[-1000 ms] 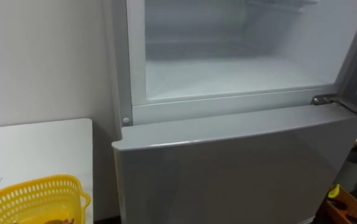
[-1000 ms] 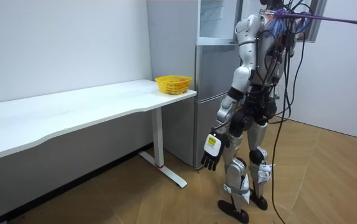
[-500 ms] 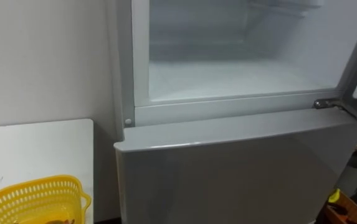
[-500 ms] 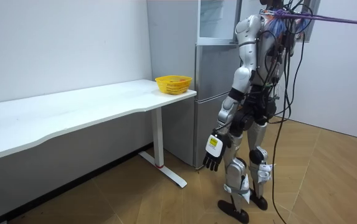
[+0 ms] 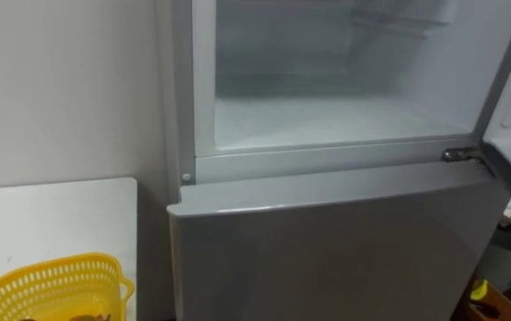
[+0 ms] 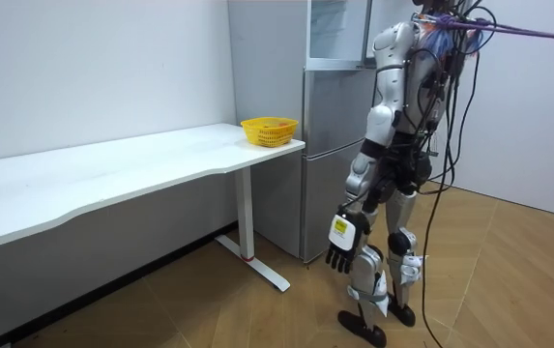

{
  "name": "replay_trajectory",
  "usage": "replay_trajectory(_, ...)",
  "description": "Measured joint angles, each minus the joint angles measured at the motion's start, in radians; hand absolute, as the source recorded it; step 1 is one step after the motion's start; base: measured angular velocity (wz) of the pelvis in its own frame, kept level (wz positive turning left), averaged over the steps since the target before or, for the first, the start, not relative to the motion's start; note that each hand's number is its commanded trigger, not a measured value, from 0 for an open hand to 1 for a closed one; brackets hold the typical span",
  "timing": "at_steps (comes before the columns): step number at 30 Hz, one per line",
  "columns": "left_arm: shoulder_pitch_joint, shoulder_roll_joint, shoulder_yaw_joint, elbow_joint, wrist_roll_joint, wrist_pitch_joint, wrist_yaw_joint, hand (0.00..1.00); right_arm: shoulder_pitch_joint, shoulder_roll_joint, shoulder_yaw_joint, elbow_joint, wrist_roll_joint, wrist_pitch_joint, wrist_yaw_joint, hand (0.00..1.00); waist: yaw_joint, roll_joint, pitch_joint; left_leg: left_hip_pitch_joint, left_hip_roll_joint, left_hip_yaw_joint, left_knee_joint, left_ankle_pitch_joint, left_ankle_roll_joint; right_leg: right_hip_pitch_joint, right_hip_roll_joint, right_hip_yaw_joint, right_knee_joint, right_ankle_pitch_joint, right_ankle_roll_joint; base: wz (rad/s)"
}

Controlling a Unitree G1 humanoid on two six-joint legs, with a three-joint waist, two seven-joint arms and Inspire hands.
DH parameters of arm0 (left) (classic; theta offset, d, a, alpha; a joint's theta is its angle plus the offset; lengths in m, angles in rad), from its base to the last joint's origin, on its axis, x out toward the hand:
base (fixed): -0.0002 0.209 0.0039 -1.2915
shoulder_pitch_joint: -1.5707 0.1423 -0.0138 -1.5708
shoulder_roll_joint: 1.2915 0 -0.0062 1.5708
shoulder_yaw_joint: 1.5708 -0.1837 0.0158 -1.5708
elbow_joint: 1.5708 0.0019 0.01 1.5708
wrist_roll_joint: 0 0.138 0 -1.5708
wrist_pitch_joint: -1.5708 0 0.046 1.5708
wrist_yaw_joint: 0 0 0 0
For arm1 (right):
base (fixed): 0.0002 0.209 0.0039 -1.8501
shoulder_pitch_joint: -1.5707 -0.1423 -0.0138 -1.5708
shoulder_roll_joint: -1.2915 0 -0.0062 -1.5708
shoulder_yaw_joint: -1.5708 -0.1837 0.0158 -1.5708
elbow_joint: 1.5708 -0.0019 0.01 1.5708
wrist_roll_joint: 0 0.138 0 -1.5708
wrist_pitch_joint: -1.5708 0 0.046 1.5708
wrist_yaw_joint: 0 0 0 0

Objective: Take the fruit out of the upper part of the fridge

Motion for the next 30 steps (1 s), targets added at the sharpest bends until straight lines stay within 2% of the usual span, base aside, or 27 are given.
replay_trajectory(8,0.003,0.008,0.000,0.006,0.001,0.004,-0.029,0.00,0.002,0.002,0.004,-0.001,-0.012,-0.050,0.001,0.00,0.020,-0.006,0.0016,-0.021,-0.001,-0.044,0.007,0.004,-0.005,-0.015,0.004,-0.010,0.012,0.002,-0.006,0.02)
replay_trajectory(15,0.004,0.008,-0.022,0.007,0.001,0.010,-0.059,0.00,0.005,0.009,0.010,-0.001,-0.016,-0.057,0.001,0.00,0.021,-0.007,0.0024,-0.027,0.000,-0.055,0.019,0.006,-0.008,-0.016,0.006,-0.018,0.012,0.001,-0.012,0.01)
replay_trajectory(21,0.004,0.011,-0.024,0.006,0.001,0.012,-0.068,0.00,0.007,0.011,0.038,-0.002,-0.016,-0.086,0.001,0.00,0.032,-0.011,0.0021,-0.036,0.002,-0.061,0.021,0.011,-0.012,-0.034,0.006,-0.015,0.032,-0.005,-0.017,-0.03)
replay_trajectory(23,0.001,0.019,-0.041,0.007,0.001,0.012,-0.081,0.00,0.007,0.011,0.059,-0.002,-0.017,-0.101,0.001,0.00,0.033,-0.014,0.0017,-0.035,0.005,-0.057,0.021,0.013,-0.014,-0.035,0.008,-0.015,0.034,-0.004,-0.019,-0.02)
replay_trajectory(25,-0.014,0.040,-0.074,0.010,0.001,0.012,-0.092,0.00,0.007,0.010,0.095,-0.002,-0.020,-0.124,0.001,0.00,0.032,-0.018,0.0030,-0.035,0.013,-0.054,0.024,0.016,-0.019,-0.035,0.015,-0.011,0.032,-0.001,-0.025,-0.06)
replay_trajectory(30,-0.044,0.071,-0.118,0.029,0.001,0.011,-0.108,0.00,0.009,0.010,0.161,-0.024,-0.097,-0.140,0.032,0.00,0.045,-0.024,0.0034,-0.036,0.033,-0.054,0.037,0.025,-0.034,-0.048,0.036,0.005,0.032,-0.001,-0.037,-0.13)
